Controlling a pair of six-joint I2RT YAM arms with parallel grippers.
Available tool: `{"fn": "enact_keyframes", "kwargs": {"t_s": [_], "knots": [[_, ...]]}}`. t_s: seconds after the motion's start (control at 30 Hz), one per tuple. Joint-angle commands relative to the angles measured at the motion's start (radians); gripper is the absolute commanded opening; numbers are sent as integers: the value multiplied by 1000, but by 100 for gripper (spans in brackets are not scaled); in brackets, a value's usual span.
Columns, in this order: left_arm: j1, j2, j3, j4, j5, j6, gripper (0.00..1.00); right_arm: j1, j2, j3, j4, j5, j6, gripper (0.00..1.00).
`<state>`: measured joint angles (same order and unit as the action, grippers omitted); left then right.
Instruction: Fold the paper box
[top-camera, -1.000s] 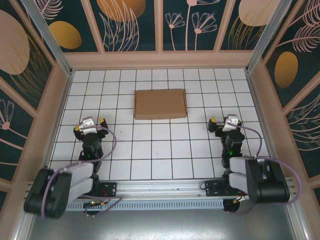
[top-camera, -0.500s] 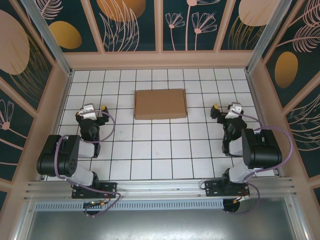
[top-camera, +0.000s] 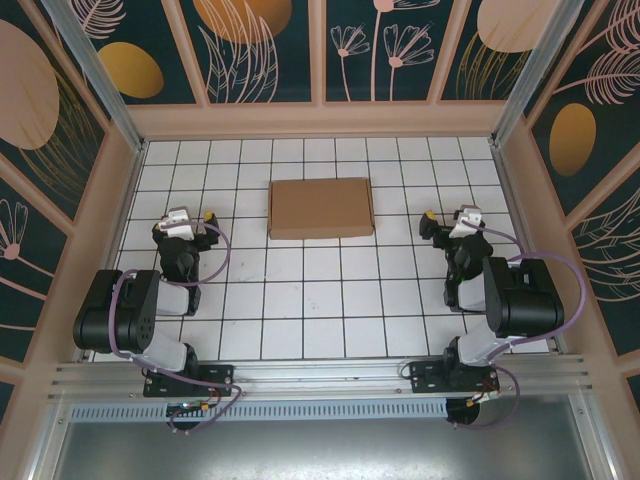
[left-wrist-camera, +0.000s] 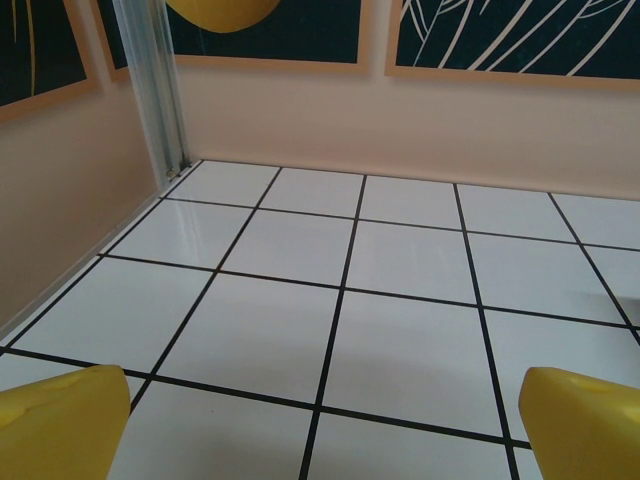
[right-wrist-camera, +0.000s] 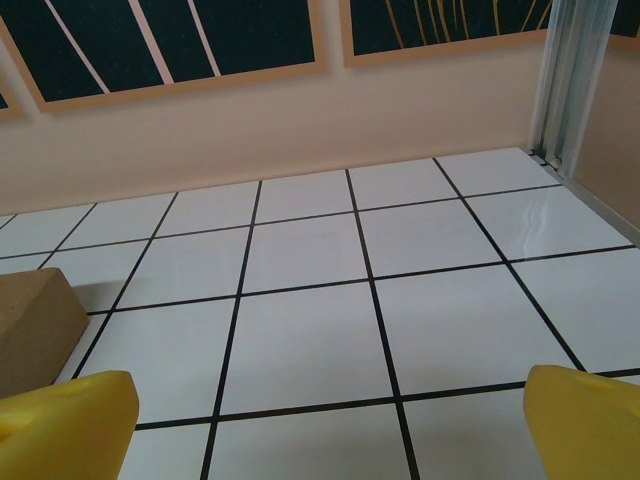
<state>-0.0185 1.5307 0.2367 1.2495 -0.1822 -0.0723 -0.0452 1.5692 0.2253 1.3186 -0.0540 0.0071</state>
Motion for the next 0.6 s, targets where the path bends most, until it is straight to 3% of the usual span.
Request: {"fn": "enact_keyframes", "kwargs": {"t_s": [0.0, 0.57], "knots": [[8, -11, -3, 29, 18, -12, 99, -2, -5, -7, 6, -3, 12, 99], [8, -10, -3, 29, 17, -12, 99, -2, -5, -7, 5, -3, 11, 99]]}}
